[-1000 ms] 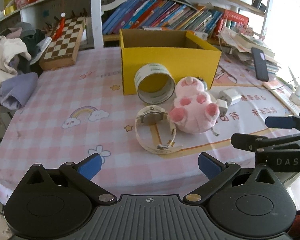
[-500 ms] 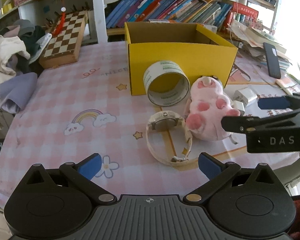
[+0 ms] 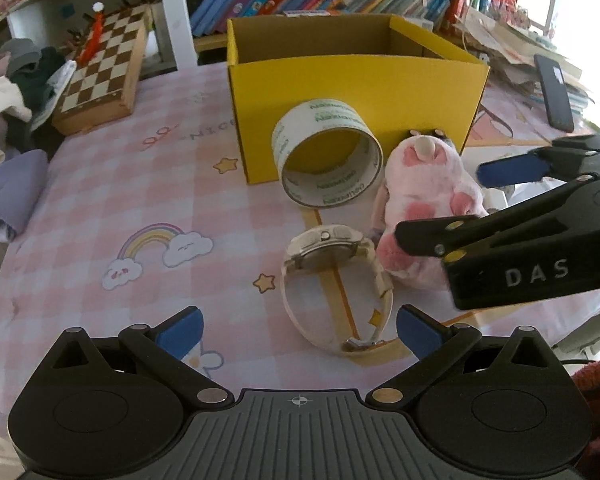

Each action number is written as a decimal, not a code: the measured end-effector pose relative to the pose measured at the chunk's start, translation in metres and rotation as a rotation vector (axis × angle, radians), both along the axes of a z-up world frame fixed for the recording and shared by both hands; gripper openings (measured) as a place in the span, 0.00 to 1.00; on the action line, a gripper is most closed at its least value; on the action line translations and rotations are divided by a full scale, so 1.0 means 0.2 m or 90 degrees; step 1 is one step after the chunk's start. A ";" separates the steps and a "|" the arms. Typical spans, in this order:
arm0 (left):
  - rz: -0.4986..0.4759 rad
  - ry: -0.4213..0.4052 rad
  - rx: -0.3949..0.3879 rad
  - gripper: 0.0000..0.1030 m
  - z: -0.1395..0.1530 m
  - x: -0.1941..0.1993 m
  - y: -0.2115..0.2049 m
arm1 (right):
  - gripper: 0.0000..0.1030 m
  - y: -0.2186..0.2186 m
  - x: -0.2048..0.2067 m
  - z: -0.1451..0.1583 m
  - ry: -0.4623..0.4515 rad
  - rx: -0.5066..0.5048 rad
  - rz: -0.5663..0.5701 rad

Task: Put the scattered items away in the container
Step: 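Grasp the pink plush pig with the right gripper and lift it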

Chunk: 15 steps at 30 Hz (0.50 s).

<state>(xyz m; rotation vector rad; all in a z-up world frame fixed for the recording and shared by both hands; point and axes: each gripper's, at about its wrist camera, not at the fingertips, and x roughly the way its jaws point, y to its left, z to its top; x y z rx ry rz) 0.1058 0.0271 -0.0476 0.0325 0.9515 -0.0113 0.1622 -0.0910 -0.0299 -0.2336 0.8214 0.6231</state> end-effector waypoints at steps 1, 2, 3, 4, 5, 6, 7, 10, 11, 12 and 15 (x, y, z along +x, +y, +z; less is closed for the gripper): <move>-0.001 0.003 0.002 1.00 0.00 0.01 -0.01 | 0.88 0.01 0.01 -0.01 0.006 -0.003 0.004; -0.002 0.005 0.003 1.00 -0.01 0.01 -0.01 | 0.85 0.01 0.02 -0.02 0.011 -0.004 0.007; -0.001 0.008 0.004 1.00 -0.01 0.01 -0.01 | 0.74 0.01 0.03 -0.02 0.018 0.000 0.011; 0.000 0.010 0.004 1.00 -0.01 0.02 -0.01 | 0.70 0.00 0.03 -0.02 0.021 0.005 0.015; 0.002 0.012 0.002 1.00 -0.02 0.02 -0.01 | 0.61 0.00 0.03 -0.02 0.016 0.005 0.014; 0.005 0.012 -0.001 1.00 -0.02 0.02 -0.01 | 0.53 0.00 0.03 -0.02 0.013 0.005 0.014; 0.008 0.010 -0.005 1.00 -0.02 0.01 -0.01 | 0.52 -0.01 0.03 -0.01 0.014 0.007 0.015; 0.016 -0.002 -0.018 1.00 -0.01 0.02 0.01 | 0.49 -0.02 0.03 0.00 0.016 0.010 0.018; 0.019 -0.009 -0.022 1.00 -0.01 0.02 0.01 | 0.48 -0.03 0.04 0.00 0.015 0.013 0.018; 0.025 -0.011 -0.025 1.00 -0.02 0.02 0.02 | 0.47 -0.03 0.03 0.01 0.011 0.016 0.019; 0.030 -0.008 -0.026 1.00 -0.03 0.05 0.02 | 0.47 -0.06 0.00 0.04 -0.012 0.019 0.019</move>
